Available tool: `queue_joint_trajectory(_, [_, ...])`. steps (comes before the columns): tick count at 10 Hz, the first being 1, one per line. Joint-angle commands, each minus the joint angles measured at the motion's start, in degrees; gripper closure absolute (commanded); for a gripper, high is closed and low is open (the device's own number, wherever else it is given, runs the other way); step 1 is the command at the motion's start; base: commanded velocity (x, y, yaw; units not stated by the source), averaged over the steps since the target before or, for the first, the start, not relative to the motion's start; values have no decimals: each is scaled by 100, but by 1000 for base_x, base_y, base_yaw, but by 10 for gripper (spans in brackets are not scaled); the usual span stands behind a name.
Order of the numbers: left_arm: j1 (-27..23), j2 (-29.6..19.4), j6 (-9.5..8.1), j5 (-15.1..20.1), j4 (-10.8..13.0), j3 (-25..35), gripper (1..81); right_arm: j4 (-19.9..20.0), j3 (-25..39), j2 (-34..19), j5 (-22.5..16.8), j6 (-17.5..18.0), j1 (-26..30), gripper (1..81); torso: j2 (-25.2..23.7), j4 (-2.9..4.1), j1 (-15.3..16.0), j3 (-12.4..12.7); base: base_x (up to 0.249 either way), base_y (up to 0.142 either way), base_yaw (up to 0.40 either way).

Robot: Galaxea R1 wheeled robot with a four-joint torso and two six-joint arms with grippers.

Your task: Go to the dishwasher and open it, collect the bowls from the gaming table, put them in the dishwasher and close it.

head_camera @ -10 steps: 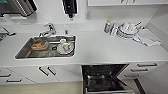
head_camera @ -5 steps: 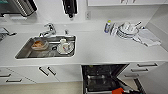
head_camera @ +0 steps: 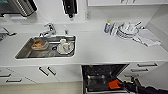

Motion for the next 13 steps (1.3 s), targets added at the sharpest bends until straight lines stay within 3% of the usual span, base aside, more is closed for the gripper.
queue_joint_trajectory(1, [720, 883, 46, 470, 7, -754, 10, 1422, -595, 157, -353, 5, 772, 811, 0, 0, 0, 0, 0, 0, 0])
queue_joint_trajectory(4, [800, 1482, 90, 505, 16, -1423, 10, 1468, -764, 324, -353, 5, 904, 811, 0, 0, 0, 0, 0, 0, 0])
queue_joint_trajectory(5, [809, 1579, 90, 505, 25, -1582, 10, 1468, -738, 272, -371, -4, 921, 10, 0, 0, 0, 0, 0, 0, 0])
queue_joint_trajectory(7, [800, 1676, 90, 479, 25, -1785, 10, 1310, -536, -54, -907, -39, 921, 10, 0, 0, 0, 0, 0, 0, 0])
queue_joint_trajectory(10, [625, 2019, 2, 479, -89, -2453, 10, 554, -500, -906, -2067, -48, 378, 10, 0, 0, 0, 0, 0, 0, 0])
queue_joint_trajectory(12, [484, 2361, -95, 505, -607, -3250, 10, 107, -570, -1301, -2498, -39, -404, 10, 0, 0, 0, 0, 0, 0, 0])
queue_joint_trajectory(13, [475, 2441, -95, 505, -617, -3401, 10, 27, -649, -1398, -2498, -39, -773, 10, 0, 0, 0, 0, 0, 0, 0])
